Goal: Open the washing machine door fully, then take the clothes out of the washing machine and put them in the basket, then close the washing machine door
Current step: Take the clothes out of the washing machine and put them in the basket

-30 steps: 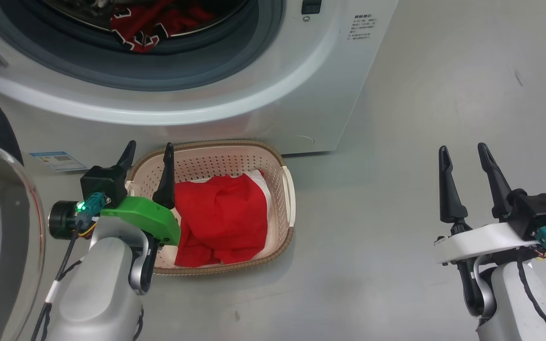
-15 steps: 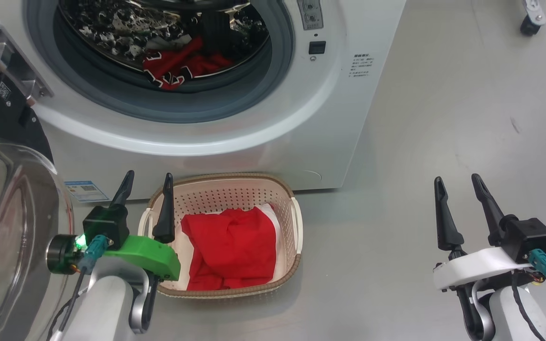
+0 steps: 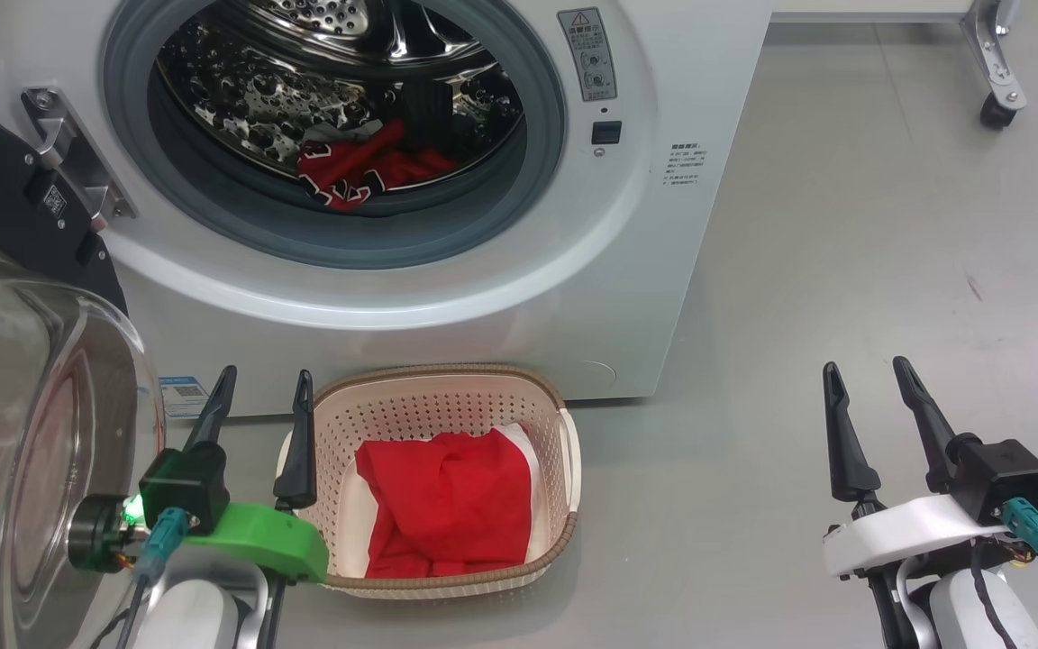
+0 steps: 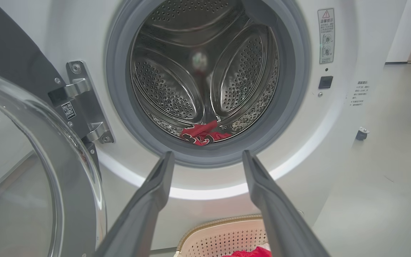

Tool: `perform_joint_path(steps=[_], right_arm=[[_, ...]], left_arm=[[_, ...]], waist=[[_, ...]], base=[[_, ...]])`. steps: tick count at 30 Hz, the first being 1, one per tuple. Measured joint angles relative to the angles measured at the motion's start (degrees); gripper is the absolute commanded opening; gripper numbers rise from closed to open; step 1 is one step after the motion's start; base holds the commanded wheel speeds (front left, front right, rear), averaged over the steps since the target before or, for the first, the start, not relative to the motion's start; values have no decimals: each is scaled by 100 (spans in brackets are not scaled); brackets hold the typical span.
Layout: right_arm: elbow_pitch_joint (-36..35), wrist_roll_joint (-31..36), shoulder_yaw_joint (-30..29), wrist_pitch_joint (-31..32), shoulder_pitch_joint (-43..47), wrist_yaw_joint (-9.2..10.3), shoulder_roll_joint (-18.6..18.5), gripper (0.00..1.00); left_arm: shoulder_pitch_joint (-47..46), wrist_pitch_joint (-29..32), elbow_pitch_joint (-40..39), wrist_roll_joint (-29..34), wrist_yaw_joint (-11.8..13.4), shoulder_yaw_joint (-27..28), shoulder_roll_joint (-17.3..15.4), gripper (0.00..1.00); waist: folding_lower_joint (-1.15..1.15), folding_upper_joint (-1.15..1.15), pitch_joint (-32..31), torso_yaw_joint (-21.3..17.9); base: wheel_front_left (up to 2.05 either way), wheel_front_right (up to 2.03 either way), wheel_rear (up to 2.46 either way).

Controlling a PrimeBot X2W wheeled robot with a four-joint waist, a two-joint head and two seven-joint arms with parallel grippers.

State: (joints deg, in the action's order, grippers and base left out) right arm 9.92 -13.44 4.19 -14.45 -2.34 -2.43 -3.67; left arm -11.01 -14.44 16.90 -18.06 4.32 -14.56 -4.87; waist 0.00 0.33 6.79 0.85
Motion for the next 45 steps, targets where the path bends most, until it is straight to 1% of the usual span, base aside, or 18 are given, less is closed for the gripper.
perform_joint_path(steps=[4, 23, 38, 45], right_arm=[[-62, 0, 1, 0, 52, 4, 2, 100], [-194, 0, 37, 0, 111, 14, 7, 100], [-299, -1, 94, 0, 132, 22, 11, 100], [-400, 0, 113, 10, 131, 24, 11, 100]], left_arm=[[229, 0, -255, 0, 42, -2, -11, 100], [645, 134, -814, 10, 113, 9, -63, 100], [769, 337, -1000, 15, 144, 85, -77, 100], [733, 584, -971, -1, 144, 91, -87, 100]], waist=[[0, 0, -22, -24], [0, 0, 3, -14], [0, 0, 97, 62], [0, 0, 275, 33]], base=[[0, 0, 0], [0, 0, 0], [0, 0, 0], [0, 0, 0]])
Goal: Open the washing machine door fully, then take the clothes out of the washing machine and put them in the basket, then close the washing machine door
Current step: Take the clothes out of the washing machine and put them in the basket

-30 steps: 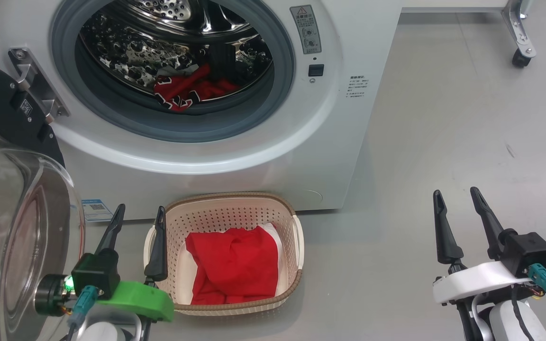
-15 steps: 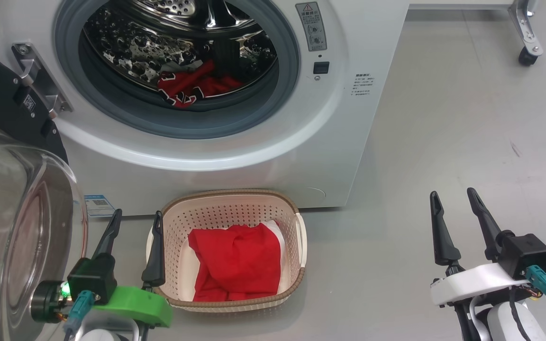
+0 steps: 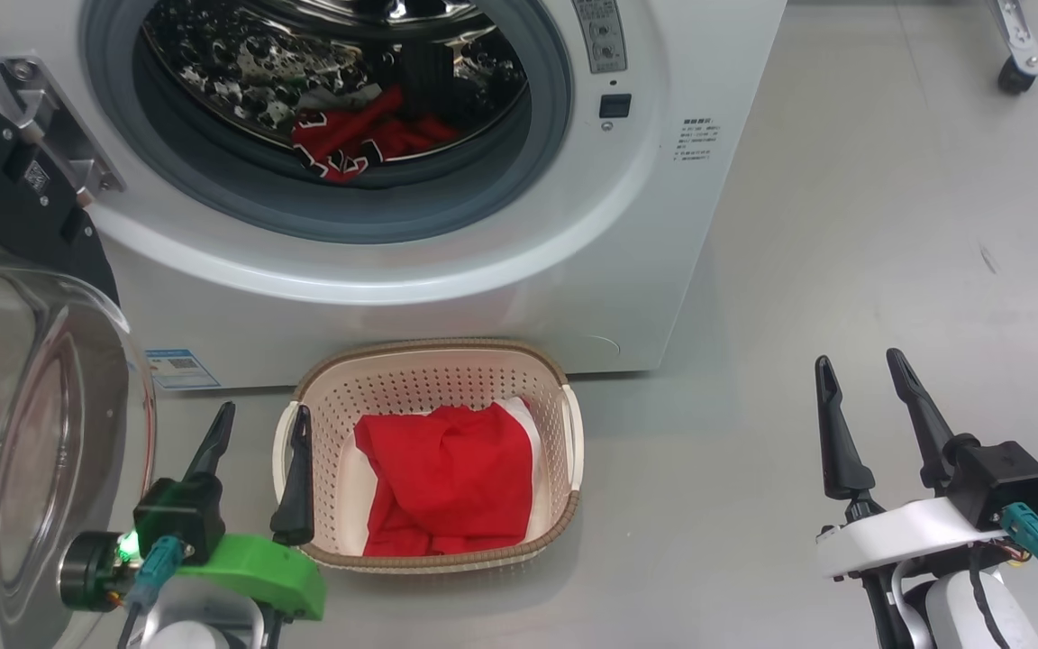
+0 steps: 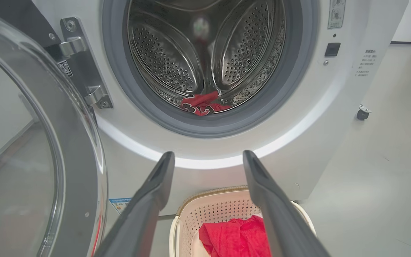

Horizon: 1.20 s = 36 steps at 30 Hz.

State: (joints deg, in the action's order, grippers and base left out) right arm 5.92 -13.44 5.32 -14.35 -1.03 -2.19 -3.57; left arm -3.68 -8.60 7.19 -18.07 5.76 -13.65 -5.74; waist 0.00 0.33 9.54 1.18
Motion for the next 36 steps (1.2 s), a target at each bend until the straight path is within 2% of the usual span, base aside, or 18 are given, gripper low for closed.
perform_joint_path(steps=[6, 17, 23, 30, 36], right_arm=[[-75, 0, 41, 51, -13, 0, 0, 100], [-223, -1, 63, 67, -276, -1, 1, 100], [-263, -15, 83, 66, -492, -2, 7, 100], [-281, -91, 187, 58, -682, -19, 33, 100], [-280, -189, 310, 42, -927, -26, 55, 100]], left_arm=[[-400, 278, 221, -57, -55, -66, -2, 100], [-1586, 926, 720, -240, -405, -210, 51, 100], [-2379, 1376, 1016, -241, -584, -296, -35, 100], [-3395, 1963, 1276, -166, -666, -250, -312, 100], [-4240, 2434, 1428, -36, -767, -121, -699, 100]], waist=[[0, 0, 239, -84], [0, 0, 826, -350], [0, 0, 1161, -537], [0, 0, 1578, -754], [0, 0, 1965, -958]], base=[[0, 0, 0], [0, 0, 0], [0, 0, 0], [0, 0, 0], [0, 0, 0]])
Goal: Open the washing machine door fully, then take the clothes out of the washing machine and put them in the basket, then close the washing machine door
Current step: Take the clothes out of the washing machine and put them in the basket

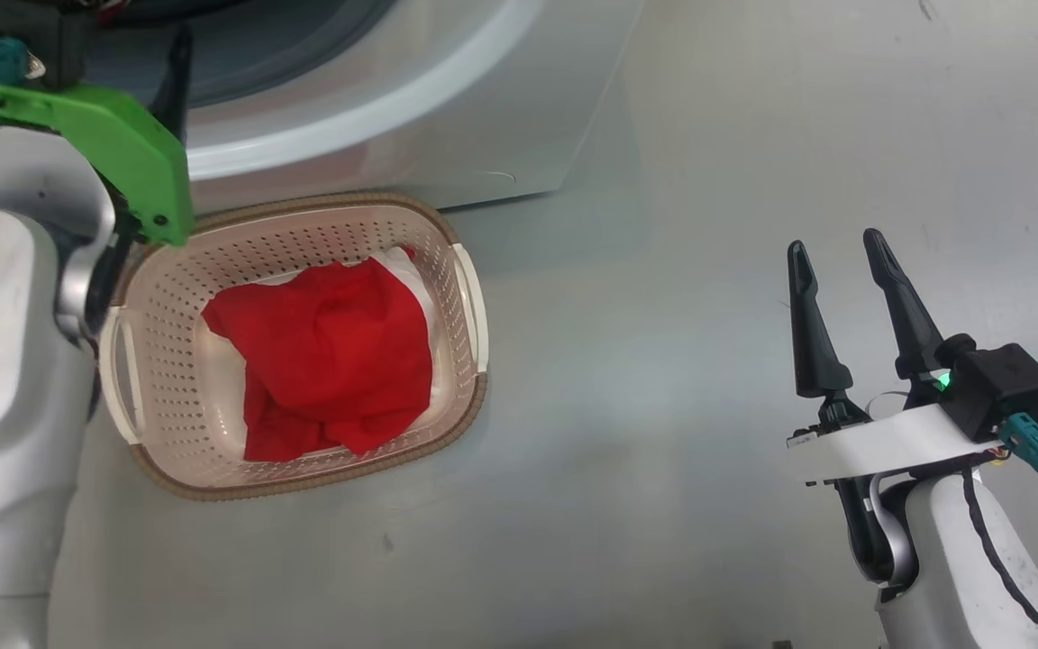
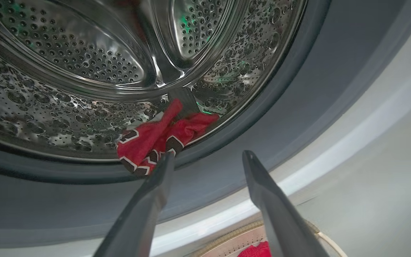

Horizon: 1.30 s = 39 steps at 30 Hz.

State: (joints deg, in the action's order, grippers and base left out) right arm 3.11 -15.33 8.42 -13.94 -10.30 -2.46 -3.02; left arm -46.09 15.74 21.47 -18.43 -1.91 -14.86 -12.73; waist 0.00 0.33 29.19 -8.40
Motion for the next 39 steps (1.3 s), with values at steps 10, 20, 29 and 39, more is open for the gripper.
perform_joint_path(steps=[10, 20, 29, 39], right_arm=[[98, -238, 175, -47, -351, -1, 24, 100], [179, -560, 305, -51, -564, 2, 38, 100], [100, -694, 345, -51, -811, 69, 45, 100], [99, -737, 366, -51, -832, 133, 46, 100]], left_arm=[[-1104, 649, 307, 336, -112, 77, -644, 100], [-1819, 1093, 610, 684, -199, 78, -1204, 100], [-2059, 1461, 1073, 826, -198, 79, -1479, 100], [-2276, 1705, 1288, 882, -187, 125, -1512, 0]], waist=[[0, 0, 585, -414], [0, 0, 1076, -833], [-1, 0, 1345, -1089], [0, 0, 1364, -1115]], base=[[0, 0, 0], [0, 0, 0], [0, 0, 0], [0, 0, 0]])
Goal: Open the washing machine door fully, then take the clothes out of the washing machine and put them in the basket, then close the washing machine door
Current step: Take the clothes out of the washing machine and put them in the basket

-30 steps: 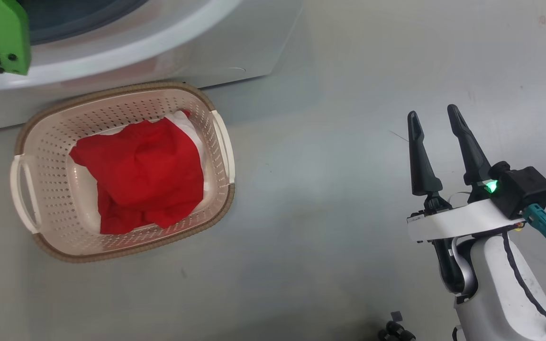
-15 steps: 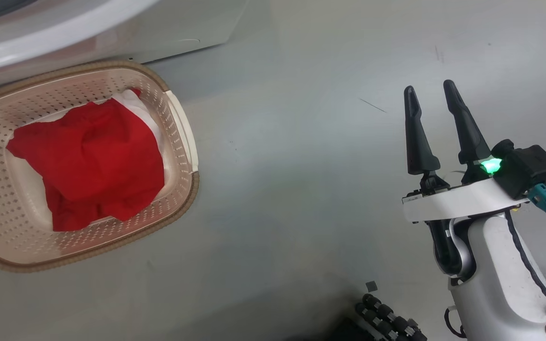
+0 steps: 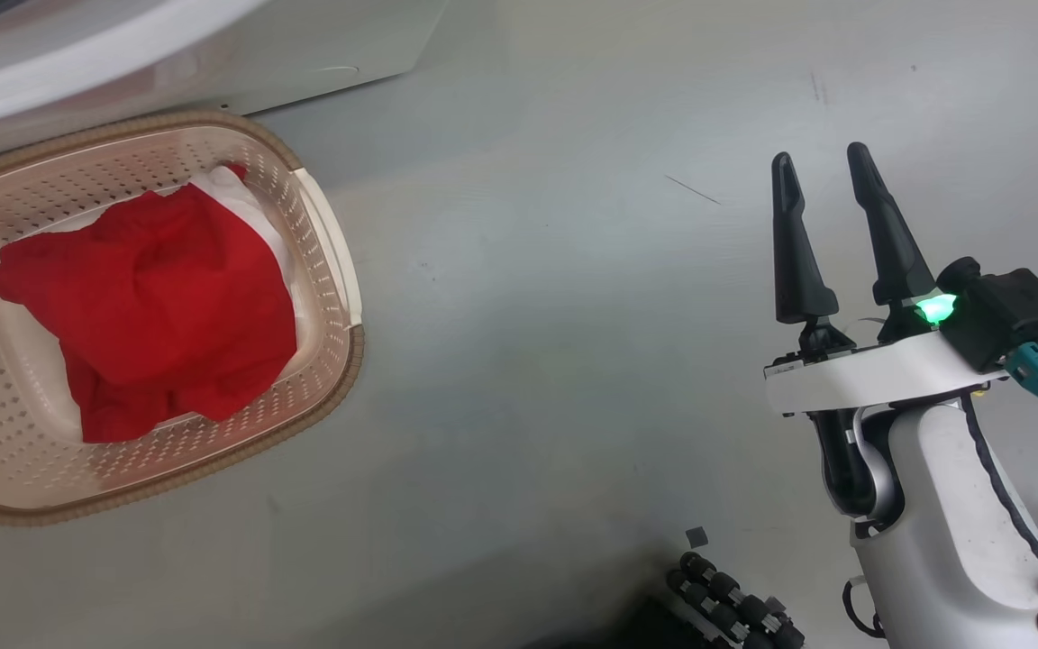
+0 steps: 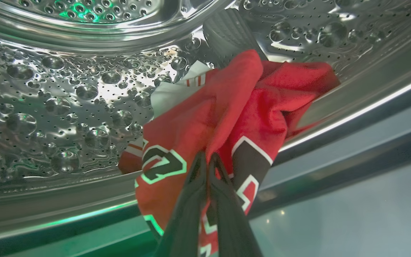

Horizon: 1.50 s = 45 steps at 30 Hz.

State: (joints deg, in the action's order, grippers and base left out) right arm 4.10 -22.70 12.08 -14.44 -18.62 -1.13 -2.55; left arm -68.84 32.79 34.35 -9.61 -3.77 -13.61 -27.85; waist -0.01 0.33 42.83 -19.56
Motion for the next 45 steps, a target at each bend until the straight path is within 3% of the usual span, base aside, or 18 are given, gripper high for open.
perform_joint_path(steps=[16, 21, 30, 36, 45], right_arm=[[-89, 59, -145, -1, -70, 78, 1, 100], [-87, 97, -220, -1, -92, 78, 1, 100], [-48, 325, -435, -1, -87, 78, -2, 100], [-23, 456, -556, -1, -21, 78, -32, 100], [7, 565, -645, -1, 208, 75, -82, 100]], left_arm=[[-320, -787, -423, -256, 1, 162, 304, 0], [-231, -1365, -609, -385, 202, 412, 453, 0], [697, -2625, -1014, -715, 601, 808, 981, 0], [1340, -3367, -1337, -947, 703, 939, 1377, 0], [2383, -4302, -1798, -996, 758, 948, 1720, 0]], waist=[[0, 0, -13, 338], [0, 0, -70, 425], [0, 0, -316, 613], [0, 0, -523, 810], [1, 0, -877, 1094]], base=[[0, 0, 0], [0, 0, 0], [0, 0, 0], [0, 0, 0], [0, 0, 0]])
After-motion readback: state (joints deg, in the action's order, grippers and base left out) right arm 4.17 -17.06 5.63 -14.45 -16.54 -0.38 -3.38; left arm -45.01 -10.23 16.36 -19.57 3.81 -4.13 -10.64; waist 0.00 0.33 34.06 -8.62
